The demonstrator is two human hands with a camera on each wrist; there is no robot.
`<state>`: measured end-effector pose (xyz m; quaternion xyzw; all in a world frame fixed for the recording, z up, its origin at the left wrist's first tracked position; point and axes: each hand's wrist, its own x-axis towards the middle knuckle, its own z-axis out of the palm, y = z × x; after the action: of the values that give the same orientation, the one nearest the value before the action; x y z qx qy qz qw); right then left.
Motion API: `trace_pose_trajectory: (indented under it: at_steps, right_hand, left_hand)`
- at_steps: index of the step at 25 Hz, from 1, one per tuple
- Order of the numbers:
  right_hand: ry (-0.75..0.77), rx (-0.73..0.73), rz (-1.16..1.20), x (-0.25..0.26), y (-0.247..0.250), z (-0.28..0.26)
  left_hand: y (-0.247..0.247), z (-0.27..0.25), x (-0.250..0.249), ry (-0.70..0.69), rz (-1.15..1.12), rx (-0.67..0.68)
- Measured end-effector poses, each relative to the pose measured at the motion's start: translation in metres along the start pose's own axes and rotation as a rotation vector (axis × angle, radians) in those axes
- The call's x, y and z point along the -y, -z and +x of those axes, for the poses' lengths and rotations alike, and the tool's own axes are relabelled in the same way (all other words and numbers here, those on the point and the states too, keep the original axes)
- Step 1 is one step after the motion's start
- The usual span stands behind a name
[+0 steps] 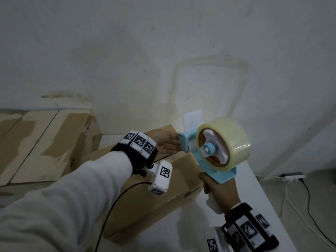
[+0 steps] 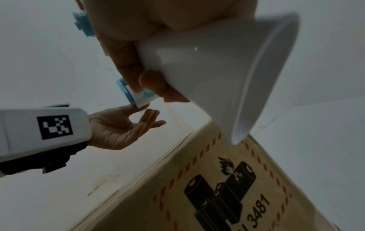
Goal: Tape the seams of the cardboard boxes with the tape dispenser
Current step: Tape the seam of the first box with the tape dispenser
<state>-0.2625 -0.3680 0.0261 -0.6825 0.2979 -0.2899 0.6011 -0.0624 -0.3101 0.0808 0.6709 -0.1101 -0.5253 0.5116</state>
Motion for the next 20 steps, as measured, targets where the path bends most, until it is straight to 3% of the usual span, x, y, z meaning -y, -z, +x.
trace_pose_trajectory:
  at_steps: [6, 10, 15, 20]
  right_hand:
    - [-0.016, 0.042, 0.061, 0.001, -0.009, 0.014]
    - [-0.031, 0.042, -0.096, -0.012, 0.009, 0.014]
    - [-0.159, -0.047, -0.191, -0.042, 0.019, 0.032]
    - [-0.15, -0.049, -0.22, -0.048, 0.014, 0.04]
  left_hand:
    - [0.009, 0.025, -0.023, -0.197, 0.273, -0.148]
    - [0.048, 0.042, -0.068, -0.388, 0.179, -0.361]
    - [0.059, 0.086, -0.071, -0.381, 0.332, -0.305]
    - [0.066, 0.125, -0.056, -0.285, 0.475, -0.336]
